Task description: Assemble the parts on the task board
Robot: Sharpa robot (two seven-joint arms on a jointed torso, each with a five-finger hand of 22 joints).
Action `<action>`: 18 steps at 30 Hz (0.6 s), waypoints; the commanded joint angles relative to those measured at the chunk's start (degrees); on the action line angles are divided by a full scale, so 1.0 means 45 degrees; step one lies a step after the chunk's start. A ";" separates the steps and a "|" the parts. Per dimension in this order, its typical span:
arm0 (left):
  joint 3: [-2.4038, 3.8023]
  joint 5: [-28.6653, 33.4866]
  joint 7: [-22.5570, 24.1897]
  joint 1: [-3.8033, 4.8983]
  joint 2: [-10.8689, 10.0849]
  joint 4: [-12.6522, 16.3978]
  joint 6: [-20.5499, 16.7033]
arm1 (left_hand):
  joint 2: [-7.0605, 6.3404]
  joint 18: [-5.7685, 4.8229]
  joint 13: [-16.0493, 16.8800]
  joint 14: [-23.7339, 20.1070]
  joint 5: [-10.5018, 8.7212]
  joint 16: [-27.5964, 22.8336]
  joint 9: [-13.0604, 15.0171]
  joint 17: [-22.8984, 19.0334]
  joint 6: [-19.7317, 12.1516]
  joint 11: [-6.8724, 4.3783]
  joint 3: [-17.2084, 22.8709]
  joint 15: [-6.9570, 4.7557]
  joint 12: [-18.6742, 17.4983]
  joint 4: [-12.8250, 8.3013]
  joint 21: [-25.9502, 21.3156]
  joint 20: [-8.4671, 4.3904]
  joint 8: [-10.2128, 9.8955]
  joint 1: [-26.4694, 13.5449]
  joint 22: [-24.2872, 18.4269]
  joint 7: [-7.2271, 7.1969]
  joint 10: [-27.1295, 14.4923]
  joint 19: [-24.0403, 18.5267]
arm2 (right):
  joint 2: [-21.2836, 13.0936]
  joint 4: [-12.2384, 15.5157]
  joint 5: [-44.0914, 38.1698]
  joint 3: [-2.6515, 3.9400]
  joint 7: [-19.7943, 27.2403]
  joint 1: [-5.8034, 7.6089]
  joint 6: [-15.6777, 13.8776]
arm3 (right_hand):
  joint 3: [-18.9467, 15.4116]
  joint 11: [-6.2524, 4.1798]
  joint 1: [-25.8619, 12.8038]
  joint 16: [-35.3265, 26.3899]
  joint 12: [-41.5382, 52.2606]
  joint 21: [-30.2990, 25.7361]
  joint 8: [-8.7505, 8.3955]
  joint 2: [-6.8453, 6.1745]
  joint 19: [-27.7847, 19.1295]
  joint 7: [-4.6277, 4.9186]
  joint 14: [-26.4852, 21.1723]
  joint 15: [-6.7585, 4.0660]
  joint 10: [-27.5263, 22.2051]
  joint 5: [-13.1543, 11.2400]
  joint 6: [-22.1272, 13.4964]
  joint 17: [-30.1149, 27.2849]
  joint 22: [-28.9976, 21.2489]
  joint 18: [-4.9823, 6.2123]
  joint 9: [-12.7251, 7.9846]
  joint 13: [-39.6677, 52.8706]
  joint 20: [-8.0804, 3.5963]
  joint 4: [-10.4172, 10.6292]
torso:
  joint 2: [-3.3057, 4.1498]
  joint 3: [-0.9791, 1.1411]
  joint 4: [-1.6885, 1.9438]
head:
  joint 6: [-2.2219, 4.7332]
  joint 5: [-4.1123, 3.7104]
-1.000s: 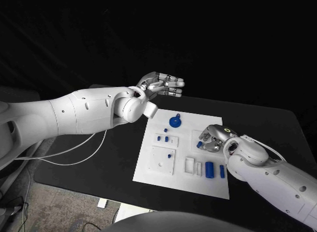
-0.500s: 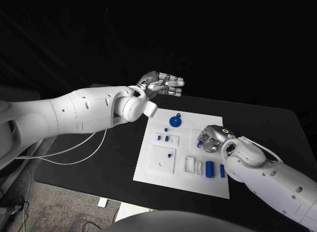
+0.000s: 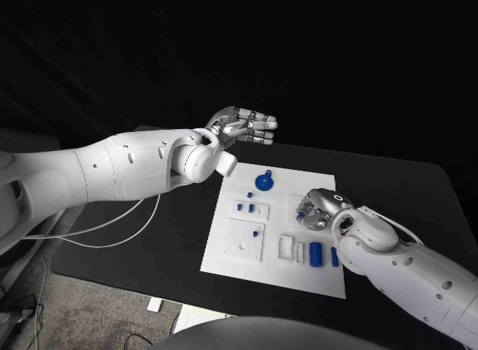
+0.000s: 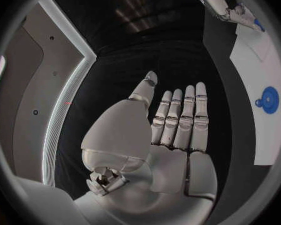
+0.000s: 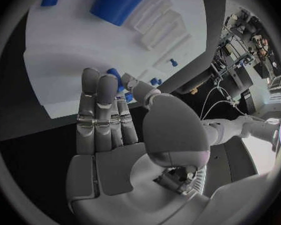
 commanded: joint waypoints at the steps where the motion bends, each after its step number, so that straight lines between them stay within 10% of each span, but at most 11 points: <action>1: 0.0010 0.0054 0.0071 0.0015 0.0034 0.0013 0.0021 | 0.0069 0.0147 -0.0003 -0.0075 0.0011 0.0000 0.0008 -0.0016 0.0067 0.0055 0.0043 0.0014 0.0003 0.0043 0.0008 0.0031 -0.0004 0.0040 -0.0015 0.0000 -0.0045 -0.0020 | 0.0071 -0.0028 -0.0067 -0.0058 0.0098 -0.0034 0.0014 | 0.0024 -0.0090 0.0088 0.0068 0.0012 0.0070 0.0017 0.0190 0.0042 -0.0045 0.0011 -0.0084 0.0215 -0.0041 0.0206 0.0017 0.0046 -0.0202 0.0039 0.0033 -0.0093 -0.0105 | 0.0000 -0.0005 0.0003 | -0.0010 -0.0005; 18: 0.0010 0.0057 0.0143 0.0015 0.0035 -0.0030 0.0005 | 0.0069 0.0147 -0.0003 -0.0075 0.0011 0.0000 0.0008 -0.0016 0.0067 0.0055 0.0043 0.0014 0.0003 0.0043 0.0008 0.0031 -0.0004 0.0040 -0.0015 0.0000 -0.0045 -0.0020 | 0.0086 -0.0037 -0.0358 -0.0220 -0.0339 -0.0036 -0.1037 | 0.0843 -0.0235 0.0030 0.0010 0.0015 0.0254 0.0011 0.0304 -0.0041 -0.0167 0.0030 -0.0210 0.0841 0.0288 0.0778 0.0118 0.0773 -0.0193 0.0097 0.0050 -0.0245 -0.0556 | 0.0001 0.0003 0.0007 | 0.0000 -0.0024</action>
